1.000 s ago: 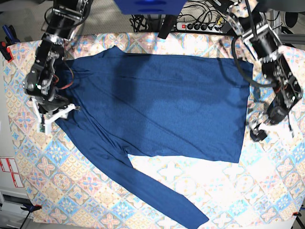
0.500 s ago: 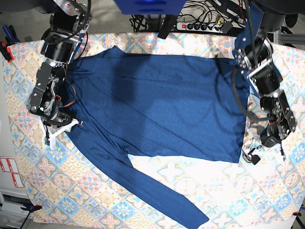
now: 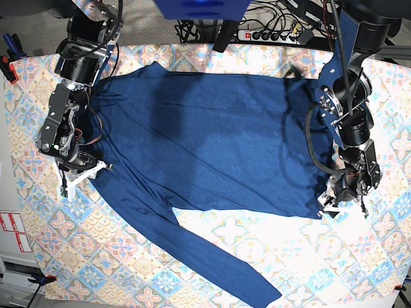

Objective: Fold the T-shirt properly
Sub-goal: 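Lower both grippers onto the shirt's side edges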

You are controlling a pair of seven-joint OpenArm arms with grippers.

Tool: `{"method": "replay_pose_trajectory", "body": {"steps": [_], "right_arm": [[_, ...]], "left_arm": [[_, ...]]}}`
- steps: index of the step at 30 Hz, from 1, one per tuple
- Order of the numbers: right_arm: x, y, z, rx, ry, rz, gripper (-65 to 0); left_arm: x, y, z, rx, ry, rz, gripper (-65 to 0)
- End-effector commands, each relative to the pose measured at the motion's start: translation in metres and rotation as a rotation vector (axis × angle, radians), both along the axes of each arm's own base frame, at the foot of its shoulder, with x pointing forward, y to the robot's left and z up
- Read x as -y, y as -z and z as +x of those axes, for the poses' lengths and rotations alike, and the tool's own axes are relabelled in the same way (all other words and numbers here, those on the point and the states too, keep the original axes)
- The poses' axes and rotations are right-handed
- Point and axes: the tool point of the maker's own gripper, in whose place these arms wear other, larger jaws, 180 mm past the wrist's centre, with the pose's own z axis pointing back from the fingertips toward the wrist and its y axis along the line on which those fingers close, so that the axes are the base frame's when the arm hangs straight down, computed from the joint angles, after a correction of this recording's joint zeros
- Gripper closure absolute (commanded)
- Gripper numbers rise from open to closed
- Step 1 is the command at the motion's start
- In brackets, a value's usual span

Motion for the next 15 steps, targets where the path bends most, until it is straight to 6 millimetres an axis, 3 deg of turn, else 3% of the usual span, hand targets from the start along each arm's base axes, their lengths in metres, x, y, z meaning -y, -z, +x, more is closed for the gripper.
{"method": "replay_pose_trajectory", "body": {"steps": [1,11,15], "right_arm": [[0.005,-0.019,0.014,0.064,0.000,-0.013,-23.2],[0.005,-0.019,0.014,0.064,0.000,-0.013,-23.2],[0.005,-0.019,0.014,0.064,0.000,-0.013,-23.2]], "left_arm": [[-0.011,-0.021,0.015,0.059,-0.013,0.022,-34.6],[-0.017,-0.010,0.005,0.023,-0.001,0.086,-34.7],[-0.013,0.005,-0.008,-0.004,0.002,0.086,-34.7]]}}
